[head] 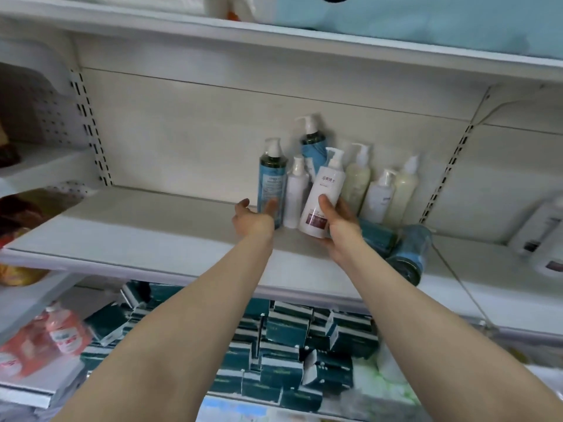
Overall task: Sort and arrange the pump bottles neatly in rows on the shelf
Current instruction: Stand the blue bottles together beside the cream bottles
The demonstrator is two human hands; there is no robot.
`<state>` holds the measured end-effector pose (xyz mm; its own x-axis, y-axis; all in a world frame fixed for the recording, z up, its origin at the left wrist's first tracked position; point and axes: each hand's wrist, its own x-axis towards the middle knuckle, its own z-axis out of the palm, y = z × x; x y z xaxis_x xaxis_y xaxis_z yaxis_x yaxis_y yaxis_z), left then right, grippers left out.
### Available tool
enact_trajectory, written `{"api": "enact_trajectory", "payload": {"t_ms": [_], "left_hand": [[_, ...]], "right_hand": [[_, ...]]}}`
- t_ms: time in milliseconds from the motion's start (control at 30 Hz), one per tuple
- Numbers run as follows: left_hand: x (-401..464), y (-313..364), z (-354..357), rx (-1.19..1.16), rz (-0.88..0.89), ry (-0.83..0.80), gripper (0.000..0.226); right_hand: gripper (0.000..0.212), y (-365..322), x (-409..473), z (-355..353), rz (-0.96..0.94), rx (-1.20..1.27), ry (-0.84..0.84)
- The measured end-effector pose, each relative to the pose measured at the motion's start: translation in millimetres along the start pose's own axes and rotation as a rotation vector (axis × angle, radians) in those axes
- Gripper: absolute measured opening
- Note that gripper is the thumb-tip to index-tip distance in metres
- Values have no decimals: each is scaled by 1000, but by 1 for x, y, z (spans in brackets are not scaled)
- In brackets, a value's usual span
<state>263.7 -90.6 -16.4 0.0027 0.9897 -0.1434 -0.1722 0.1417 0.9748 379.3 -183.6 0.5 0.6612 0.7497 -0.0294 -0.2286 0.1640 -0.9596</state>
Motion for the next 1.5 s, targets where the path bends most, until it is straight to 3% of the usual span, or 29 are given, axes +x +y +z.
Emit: {"api": "enact_trajectory", "payload": {"t_ms": [200,400,700,867,1100,1500], "left_hand": [[16,13,4,39,54,-196,86],[36,11,10,138,91,-259,91],[40,11,7,119,67,-243,72],[7,14,0,-38,-5,-237,66],[-46,26,-2,-253,-150,-307,60],[-147,20,25,-325,-206,-444,47]], "right_hand": [[25,1,-2,2,-5,0,27],[45,3,-5,2,14,-10,94],[27,-2,-13,-5,11,-30,95],[23,-4,-26,-13,-1,-22,91],[54,-20,-50,-34,8,15,76],[43,-63,-105,-113,-25,23,67]]}}
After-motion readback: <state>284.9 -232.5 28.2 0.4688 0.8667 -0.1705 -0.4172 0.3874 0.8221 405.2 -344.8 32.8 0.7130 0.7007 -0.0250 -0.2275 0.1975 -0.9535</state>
